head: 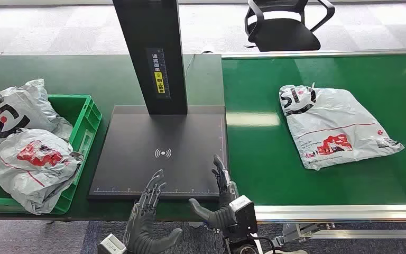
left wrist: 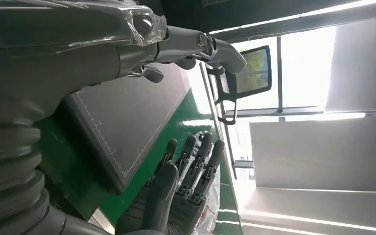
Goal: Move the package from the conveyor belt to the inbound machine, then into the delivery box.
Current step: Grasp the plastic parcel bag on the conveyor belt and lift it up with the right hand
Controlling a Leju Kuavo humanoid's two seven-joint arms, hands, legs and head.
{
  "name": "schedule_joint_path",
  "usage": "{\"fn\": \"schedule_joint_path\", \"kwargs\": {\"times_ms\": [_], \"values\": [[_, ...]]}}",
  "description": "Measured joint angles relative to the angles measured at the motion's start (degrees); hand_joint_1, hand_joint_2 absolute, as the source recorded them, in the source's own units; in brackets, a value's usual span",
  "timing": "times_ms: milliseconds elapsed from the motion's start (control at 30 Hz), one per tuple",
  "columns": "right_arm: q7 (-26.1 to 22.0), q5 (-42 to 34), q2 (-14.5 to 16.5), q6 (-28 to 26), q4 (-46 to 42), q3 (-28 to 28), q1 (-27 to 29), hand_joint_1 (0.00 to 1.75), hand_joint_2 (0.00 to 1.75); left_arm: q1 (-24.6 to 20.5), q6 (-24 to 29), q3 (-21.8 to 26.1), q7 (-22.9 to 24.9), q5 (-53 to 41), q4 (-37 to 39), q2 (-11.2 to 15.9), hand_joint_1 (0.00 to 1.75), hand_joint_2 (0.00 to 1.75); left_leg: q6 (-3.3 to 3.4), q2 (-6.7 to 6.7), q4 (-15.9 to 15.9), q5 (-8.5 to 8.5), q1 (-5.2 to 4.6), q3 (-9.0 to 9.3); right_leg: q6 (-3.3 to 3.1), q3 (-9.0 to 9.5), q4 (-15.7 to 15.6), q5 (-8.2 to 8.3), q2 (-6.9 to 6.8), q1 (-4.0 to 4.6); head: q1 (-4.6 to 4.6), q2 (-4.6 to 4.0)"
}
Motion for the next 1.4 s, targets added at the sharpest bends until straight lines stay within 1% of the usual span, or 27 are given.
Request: {"fn": "schedule_joint_path", "kwargs": {"times_ms": [100,167,200,267,367,467,567,633,733,867,967,1033,1133,1233,1300,1400], "values": [[0.0,0.0,0.0,-0.3,0.0,0.0,0.1,0.00,1.75,0.0,0.0,0.0,0.0,0.0,0.0,0.0,0.00,1.75,0.00,0.00,0.0,0.00,0.00,0.00,0.00,0.00,0.0,0.00,0.00,0.00,0.00,0.00],[0.1,0.7,0.0,-1.7,0.0,0.0,0.2,0.00,1.75,0.0,0.1,0.0,0.0,-0.1,0.0,0.0,0.00,1.75,0.00,0.00,0.0,0.00,0.00,0.00,0.00,0.00,0.0,0.00,0.00,0.00,0.00,0.00],[0.6,1.7,0.0,-3.4,0.0,0.0,0.2,0.00,1.75,0.0,0.2,0.0,0.0,-0.2,0.0,0.0,0.00,1.75,0.00,0.00,0.0,0.00,0.00,0.00,0.00,0.00,0.0,0.00,0.00,0.00,-0.01,0.00],[2.3,5.3,-0.1,-9.1,0.0,-0.1,0.2,0.00,1.75,0.1,0.5,0.0,0.1,-0.3,-0.1,0.0,0.00,1.75,0.00,-0.01,0.0,0.00,0.00,0.00,0.00,0.01,0.0,0.00,0.00,0.00,-0.01,0.00],[7.3,13.9,-0.4,-18.3,-0.5,-0.4,0.1,0.00,1.75,0.3,0.8,0.0,0.7,-0.5,-0.4,0.0,0.00,1.75,0.00,-0.01,0.0,0.00,0.00,0.00,0.00,0.02,0.0,0.00,0.00,0.00,-0.01,0.00],[13.7,25.6,-1.1,-25.2,-1.2,-1.1,-0.4,0.00,1.75,0.3,0.7,0.0,1.3,-0.6,-0.6,-0.1,0.00,1.75,0.00,-0.01,0.0,0.00,0.00,0.00,0.00,0.02,0.0,0.00,0.00,0.00,-0.01,0.00],[20.1,36.6,-2.0,-28.9,-1.6,-3.2,-1.8,0.00,1.75,0.4,0.1,0.0,1.7,-0.6,-0.9,-0.1,0.00,1.75,0.00,-0.01,0.0,0.00,0.00,0.01,0.00,0.02,0.0,0.01,0.00,0.00,-0.01,0.00],[23.6,41.2,-3.0,-29.8,-1.5,-5.6,-3.2,0.00,1.75,0.4,-0.2,0.0,2.0,-0.6,-0.9,-0.1,0.00,1.75,0.01,-0.02,0.0,0.01,-0.01,0.01,0.01,0.03,0.0,0.01,-0.01,-0.01,-0.01,0.00],[26.1,43.9,-5.3,-29.8,-0.1,-9.9,-5.8,0.00,1.75,0.3,-0.7,0.0,2.0,-0.6,-0.9,-0.1,0.00,1.75,0.01,-0.03,0.0,0.01,-0.01,0.02,0.02,0.05,0.0,0.03,-0.01,-0.02,-0.01,0.00],[29.1,47.5,-9.2,-28.0,5.9,-15.9,-11.0,0.00,1.75,0.1,-1.3,0.0,1.9,-0.1,-0.5,0.0,0.00,1.75,0.01,-0.02,0.1,0.01,-0.03,0.05,0.03,0.06,0.0,0.05,0.00,-0.04,-0.02,0.00],[32.0,49.9,-12.3,-24.6,11.9,-19.7,-16.0,0.00,1.75,-0.3,-1.4,0.0,1.4,0.5,0.0,0.0,0.00,1.75,0.03,-0.01,0.1,0.02,-0.03,0.06,0.02,0.05,0.0,0.08,0.00,-0.04,-0.04,0.00],[33.2,50.8,-15.1,-21.7,16.9,-21.8,-19.9,0.00,1.75,-0.8,-1.5,-0.1,0.9,1.1,0.6,0.0,0.00,1.75,0.05,-0.07,0.1,0.04,-0.04,0.05,0.01,0.07,0.0,0.10,-0.04,-0.05,-0.04,0.00],[33.5,51.1,-19.0,-18.5,23.8,-24.4,-25.3,0.00,1.75,-1.4,-1.9,-0.1,0.5,1.6,1.5,0.1,0.00,1.75,0.07,-0.11,0.1,0.06,-0.06,0.05,0.02,0.09,0.0,0.10,-0.06,-0.06,-0.02,0.00],[33.9,50.9,-22.1,-16.0,29.0,-26.3,-29.1,0.00,1.75,-1.8,-2.2,-0.1,0.1,1.9,2.0,0.1,0.00,1.75,0.07,-0.12,0.1,0.06,-0.07,0.03,0.03,0.08,0.0,0.11,-0.07,-0.07,-0.02,0.00],[34.0,50.8,-23.7,-15.0,31.5,-27.3,-30.9,0.00,1.75,-2.0,-2.3,-0.1,0.0,1.9,2.3,0.0,0.00,1.75,0.07,-0.14,0.1,0.05,-0.06,0.01,0.03,0.07,0.0,0.11,-0.08,-0.06,-0.02,0.00],[34.1,50.6,-25.0,-14.4,34.1,-28.1,-32.6,0.00,1.75,-2.1,-2.4,-0.1,0.0,2.0,2.5,0.0,0.00,1.75,0.07,-0.12,0.1,0.05,-0.05,0.01,0.03,0.05,0.0,0.11,-0.07,-0.05,-0.03,0.00]]}}
